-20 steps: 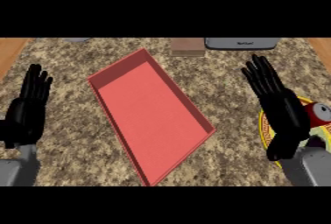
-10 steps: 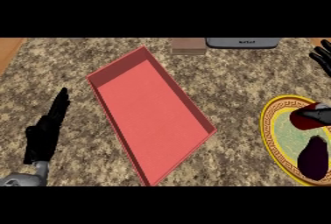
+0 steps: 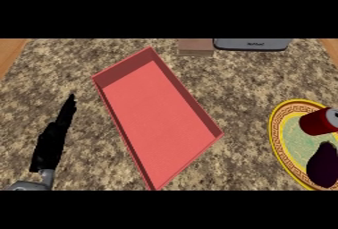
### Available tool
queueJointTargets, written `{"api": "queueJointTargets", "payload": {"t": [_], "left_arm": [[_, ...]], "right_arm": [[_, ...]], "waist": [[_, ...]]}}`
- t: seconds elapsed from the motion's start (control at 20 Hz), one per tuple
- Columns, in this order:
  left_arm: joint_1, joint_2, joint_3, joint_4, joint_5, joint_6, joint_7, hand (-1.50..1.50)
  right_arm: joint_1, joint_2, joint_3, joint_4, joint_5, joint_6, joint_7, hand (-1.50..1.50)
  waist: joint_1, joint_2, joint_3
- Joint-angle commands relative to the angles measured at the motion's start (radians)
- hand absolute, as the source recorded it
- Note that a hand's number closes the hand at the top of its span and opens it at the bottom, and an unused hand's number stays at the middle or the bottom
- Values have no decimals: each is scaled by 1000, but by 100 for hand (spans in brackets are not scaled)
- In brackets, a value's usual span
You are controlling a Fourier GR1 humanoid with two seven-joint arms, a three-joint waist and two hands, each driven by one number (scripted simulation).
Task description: Pick the can from the plate and place it in the cardboard box
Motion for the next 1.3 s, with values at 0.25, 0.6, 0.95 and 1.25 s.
{"api": "queueJointTargets", "payload": {"t": [0.25,0.6,0.95,1.25], "left_arm": [[-1,3,3,-19,-6,-13,13,0],[20,3,25,-16,-22,-39,19,0],[65,-89,7,-40,-112,19,14,0],[64,-64,90,-52,-65,-76,24,0]], "right_arm": [[-36,-254,230,-46,347,97,-50,-150],[-60,-192,330,-78,463,109,16,-150],[-40,-94,283,-89,555,72,119,-150],[16,-48,258,-76,663,25,98,-150]], "waist": [[7,-3,-2],[-15,-9,-2],[-22,-10,-2],[-26,-10,-2]]}}
